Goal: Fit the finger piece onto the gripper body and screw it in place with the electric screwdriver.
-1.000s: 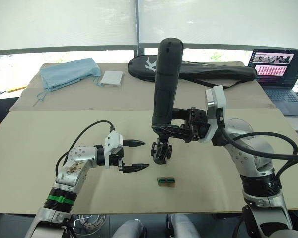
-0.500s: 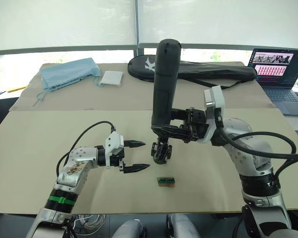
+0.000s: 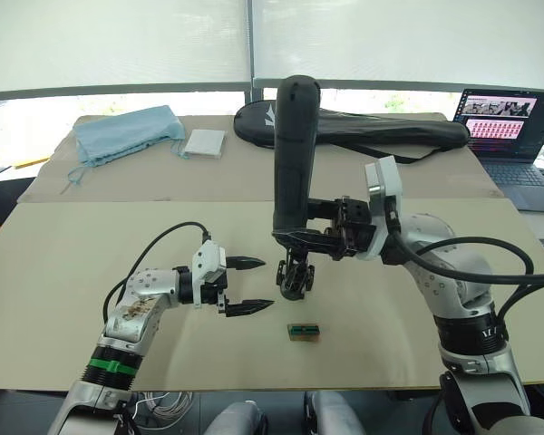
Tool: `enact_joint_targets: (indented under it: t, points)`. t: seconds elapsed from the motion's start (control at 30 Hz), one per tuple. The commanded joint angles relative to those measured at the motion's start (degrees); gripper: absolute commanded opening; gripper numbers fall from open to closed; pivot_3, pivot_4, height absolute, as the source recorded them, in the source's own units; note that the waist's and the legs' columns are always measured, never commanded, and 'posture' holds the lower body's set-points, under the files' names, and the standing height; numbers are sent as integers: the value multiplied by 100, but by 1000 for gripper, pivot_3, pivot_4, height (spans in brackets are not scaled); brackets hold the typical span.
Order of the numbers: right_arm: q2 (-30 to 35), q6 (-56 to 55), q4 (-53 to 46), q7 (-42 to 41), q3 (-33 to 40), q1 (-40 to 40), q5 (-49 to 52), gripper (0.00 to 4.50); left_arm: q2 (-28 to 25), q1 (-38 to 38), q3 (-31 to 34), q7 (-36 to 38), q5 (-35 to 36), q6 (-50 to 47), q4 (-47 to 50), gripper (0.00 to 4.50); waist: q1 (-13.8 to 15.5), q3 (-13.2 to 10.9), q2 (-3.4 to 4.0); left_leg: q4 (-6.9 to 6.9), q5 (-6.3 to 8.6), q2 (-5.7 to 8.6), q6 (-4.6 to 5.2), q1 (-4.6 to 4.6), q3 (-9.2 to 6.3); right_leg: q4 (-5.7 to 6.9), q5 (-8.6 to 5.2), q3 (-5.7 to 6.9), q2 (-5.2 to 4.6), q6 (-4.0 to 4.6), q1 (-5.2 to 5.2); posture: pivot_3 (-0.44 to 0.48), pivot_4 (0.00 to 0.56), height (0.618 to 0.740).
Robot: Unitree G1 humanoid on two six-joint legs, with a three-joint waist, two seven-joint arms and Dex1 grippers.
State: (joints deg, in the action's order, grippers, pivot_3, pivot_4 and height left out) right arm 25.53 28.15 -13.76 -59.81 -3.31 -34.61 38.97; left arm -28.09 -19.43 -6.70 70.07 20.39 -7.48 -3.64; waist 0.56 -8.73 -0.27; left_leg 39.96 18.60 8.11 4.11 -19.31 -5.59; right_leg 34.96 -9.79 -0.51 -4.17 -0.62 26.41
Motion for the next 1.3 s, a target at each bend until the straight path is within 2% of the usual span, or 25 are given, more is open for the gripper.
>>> enact_joint_targets:
  t: [0.03, 1.3]
  points:
    - [15, -66, -136, -34, 123, -150, 91, 1917, -8, 6, 27, -29, 48, 69, 173, 4500, 0, 0, 0, 0, 0, 0, 0, 0, 0, 0, 0, 0, 0, 0, 0, 0, 150, 740]
    - [97, 281, -54, -15, 381, -305, 421, 1917, -1, 27, 13, -42, 41, 82, 150, 4500, 0, 0, 0, 0, 0, 0, 0, 0, 0, 0, 0, 0, 0, 0, 0, 0, 150, 740]
